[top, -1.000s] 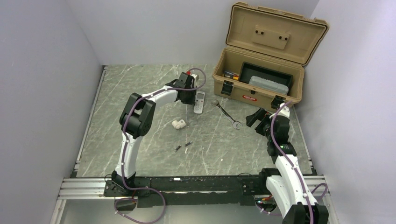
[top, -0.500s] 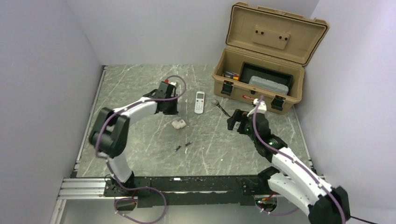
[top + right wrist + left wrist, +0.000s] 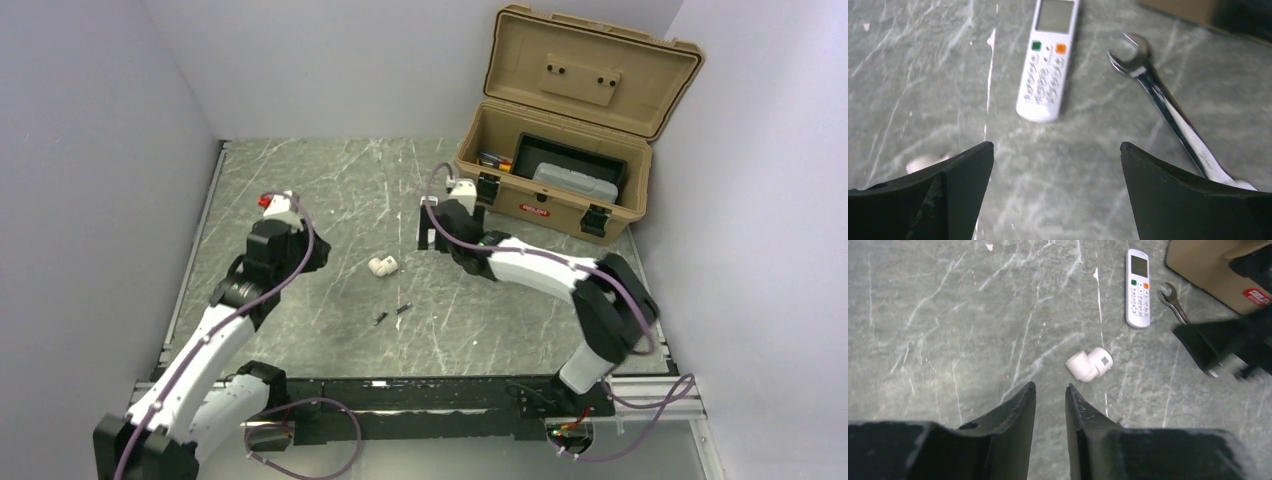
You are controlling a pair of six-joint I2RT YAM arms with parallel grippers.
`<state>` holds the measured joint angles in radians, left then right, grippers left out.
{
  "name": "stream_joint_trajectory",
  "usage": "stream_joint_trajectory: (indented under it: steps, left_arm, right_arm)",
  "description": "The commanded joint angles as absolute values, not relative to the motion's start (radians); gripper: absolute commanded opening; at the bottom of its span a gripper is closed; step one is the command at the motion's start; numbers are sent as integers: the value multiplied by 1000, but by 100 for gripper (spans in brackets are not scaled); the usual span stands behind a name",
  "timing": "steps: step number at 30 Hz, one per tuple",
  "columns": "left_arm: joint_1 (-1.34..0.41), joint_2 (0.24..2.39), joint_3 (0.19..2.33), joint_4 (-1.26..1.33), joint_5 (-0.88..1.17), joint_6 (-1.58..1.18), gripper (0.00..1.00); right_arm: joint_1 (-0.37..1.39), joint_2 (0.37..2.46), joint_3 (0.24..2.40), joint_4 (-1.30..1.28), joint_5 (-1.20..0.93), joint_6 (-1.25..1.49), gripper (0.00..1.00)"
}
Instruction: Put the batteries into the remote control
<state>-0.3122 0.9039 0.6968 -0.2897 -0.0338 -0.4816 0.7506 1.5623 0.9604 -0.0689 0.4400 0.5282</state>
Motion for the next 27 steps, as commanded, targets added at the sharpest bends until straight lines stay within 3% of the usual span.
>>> stream_joint_trajectory:
  steps: [1, 8, 16, 27]
  left_arm:
    - [-303, 738, 630, -346, -52, -527, 36]
    - [-295, 664, 640, -419, -62, -495, 43]
    - [-291, 674, 639, -399, -49, -490, 45]
    - [-285, 684, 633, -391, -47, -503, 46]
  right_arm:
    - [753, 1776, 1156, -60, 485, 543, 100]
    - [751, 2020, 1381, -154, 531, 565, 100]
    - [731, 2103, 1443, -224, 556, 609, 99]
    - [717, 2124, 1416, -194, 514, 602, 71]
